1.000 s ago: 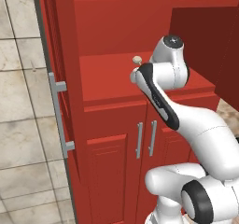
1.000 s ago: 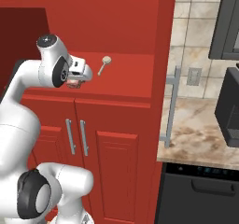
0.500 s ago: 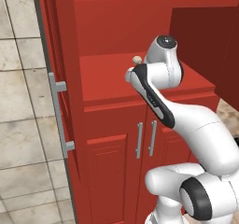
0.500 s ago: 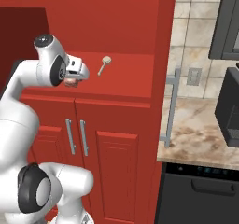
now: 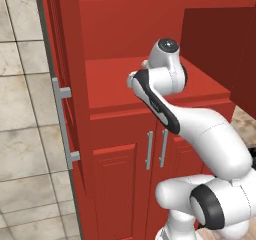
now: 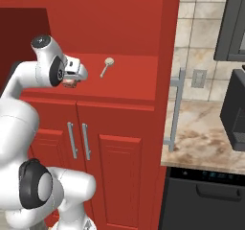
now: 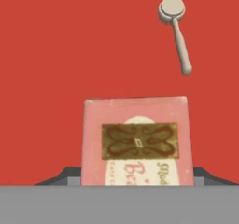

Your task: Pick up the bar soap and dish brush from the sink, and place them back in the cabinet, and close the cabinet doors.

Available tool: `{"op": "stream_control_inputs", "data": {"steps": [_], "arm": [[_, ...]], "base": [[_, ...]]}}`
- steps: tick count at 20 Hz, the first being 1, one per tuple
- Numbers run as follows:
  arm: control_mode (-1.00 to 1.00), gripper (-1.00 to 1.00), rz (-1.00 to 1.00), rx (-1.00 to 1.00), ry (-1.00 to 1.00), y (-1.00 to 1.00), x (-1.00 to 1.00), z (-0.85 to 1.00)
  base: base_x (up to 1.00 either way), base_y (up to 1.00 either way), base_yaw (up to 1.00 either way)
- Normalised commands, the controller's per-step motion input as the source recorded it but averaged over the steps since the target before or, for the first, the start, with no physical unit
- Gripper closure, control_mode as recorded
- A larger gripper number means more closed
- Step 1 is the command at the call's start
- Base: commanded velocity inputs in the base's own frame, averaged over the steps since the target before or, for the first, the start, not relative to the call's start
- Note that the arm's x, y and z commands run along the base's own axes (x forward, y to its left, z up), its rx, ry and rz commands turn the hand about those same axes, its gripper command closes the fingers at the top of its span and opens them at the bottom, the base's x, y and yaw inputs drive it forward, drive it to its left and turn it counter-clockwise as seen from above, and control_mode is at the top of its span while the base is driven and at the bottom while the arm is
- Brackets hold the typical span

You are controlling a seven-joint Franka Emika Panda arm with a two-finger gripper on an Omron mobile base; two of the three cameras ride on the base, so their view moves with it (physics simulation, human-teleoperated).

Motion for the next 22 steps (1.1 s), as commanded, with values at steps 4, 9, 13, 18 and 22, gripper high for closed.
{"op": "stream_control_inputs", "data": {"steps": [4,9,13,18,22], "arm": [[-1.00,1.00,0.00,0.00,0.00,0.10,0.26,0.00],[-1.00,1.00,0.00,0.00,0.02,0.07,0.34,0.00],[-1.00,1.00,0.00,0.00,0.04,0.05,0.39,0.00],[-1.00,1.00,0.00,0.01,0.02,0.00,0.35,-0.05],[-1.00,1.00,0.00,0.00,0.00,0.00,0.35,-0.14]], "base": [[0.00,0.00,0.00],[0.00,0.00,0.00],[0.00,0.00,0.00],[0.00,0.00,0.00],[0.00,0.00,0.00]]}}
